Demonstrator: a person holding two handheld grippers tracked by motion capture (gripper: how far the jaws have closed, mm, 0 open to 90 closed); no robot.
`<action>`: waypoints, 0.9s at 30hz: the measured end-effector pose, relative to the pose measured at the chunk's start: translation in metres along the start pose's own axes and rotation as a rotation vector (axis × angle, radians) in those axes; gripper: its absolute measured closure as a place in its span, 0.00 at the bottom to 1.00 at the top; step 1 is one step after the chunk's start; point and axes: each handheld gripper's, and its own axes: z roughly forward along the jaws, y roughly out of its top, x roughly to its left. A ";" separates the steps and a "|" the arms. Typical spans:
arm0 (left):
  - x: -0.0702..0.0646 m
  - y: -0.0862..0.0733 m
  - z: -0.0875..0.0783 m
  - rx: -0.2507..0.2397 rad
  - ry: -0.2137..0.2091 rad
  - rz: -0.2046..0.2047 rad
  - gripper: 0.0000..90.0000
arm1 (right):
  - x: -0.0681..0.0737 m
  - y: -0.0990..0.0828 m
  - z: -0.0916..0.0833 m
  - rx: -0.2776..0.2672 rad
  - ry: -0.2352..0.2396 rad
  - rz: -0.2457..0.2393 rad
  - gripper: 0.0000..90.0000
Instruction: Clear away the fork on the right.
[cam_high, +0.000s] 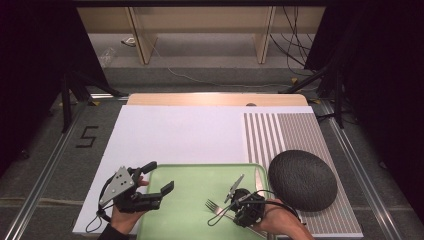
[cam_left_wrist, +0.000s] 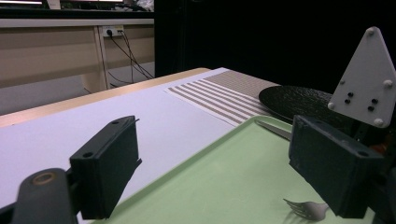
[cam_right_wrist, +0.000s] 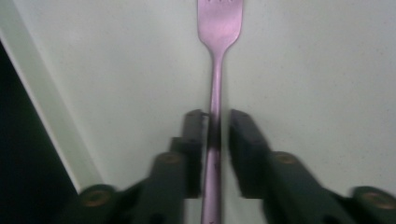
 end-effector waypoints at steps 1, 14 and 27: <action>0.000 0.000 0.000 -0.001 0.000 0.000 0.17 | 0.000 0.000 -0.001 -0.006 0.009 0.011 0.74; 0.001 0.001 -0.001 -0.003 0.002 0.001 0.17 | 0.012 0.000 -0.006 -0.187 -0.003 -0.070 0.70; 0.000 0.000 -0.001 0.001 0.002 0.003 0.17 | 0.020 -0.002 0.001 -0.174 -0.047 -0.141 0.99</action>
